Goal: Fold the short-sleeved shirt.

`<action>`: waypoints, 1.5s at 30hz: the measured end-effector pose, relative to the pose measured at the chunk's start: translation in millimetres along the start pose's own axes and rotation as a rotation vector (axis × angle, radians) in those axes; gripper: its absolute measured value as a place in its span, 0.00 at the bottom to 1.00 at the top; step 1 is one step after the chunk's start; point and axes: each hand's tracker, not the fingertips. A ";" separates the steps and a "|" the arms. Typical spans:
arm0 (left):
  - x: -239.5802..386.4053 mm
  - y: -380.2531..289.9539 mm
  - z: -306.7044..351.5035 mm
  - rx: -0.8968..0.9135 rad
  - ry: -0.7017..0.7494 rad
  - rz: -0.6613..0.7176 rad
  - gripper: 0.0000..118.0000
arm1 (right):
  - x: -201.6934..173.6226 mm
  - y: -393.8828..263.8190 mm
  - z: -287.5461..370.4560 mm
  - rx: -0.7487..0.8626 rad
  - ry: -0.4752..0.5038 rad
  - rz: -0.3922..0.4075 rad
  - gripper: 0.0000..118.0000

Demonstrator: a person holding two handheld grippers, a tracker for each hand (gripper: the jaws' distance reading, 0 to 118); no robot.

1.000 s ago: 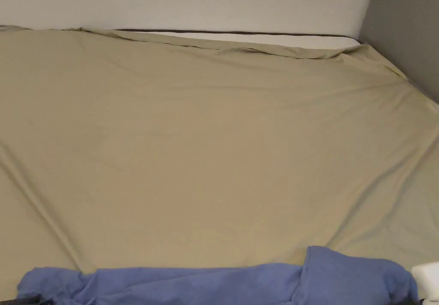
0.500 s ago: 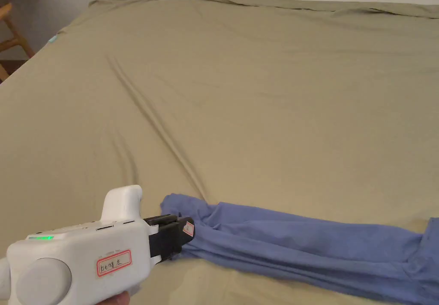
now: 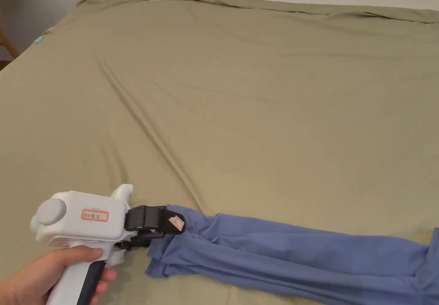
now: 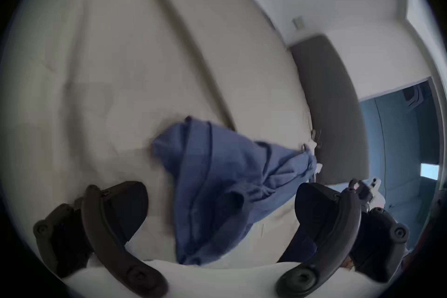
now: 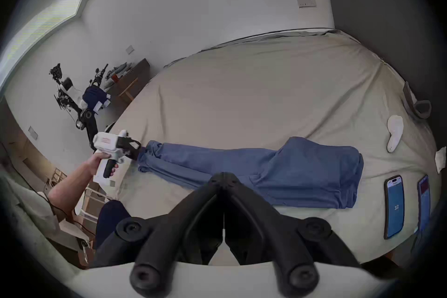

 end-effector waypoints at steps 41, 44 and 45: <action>272.1 -52.7 -82.3 0.310 0.063 -0.148 0.81 | 66.0 -29.1 22.7 0.100 0.008 -0.167 0.02; 265.1 -58.7 -99.9 0.322 0.379 -0.254 0.00 | 65.8 -30.2 20.1 0.095 0.017 -0.171 0.02; 263.7 -61.5 -116.9 0.274 0.407 -0.268 0.00 | 64.9 -30.1 19.5 0.092 0.017 -0.168 0.02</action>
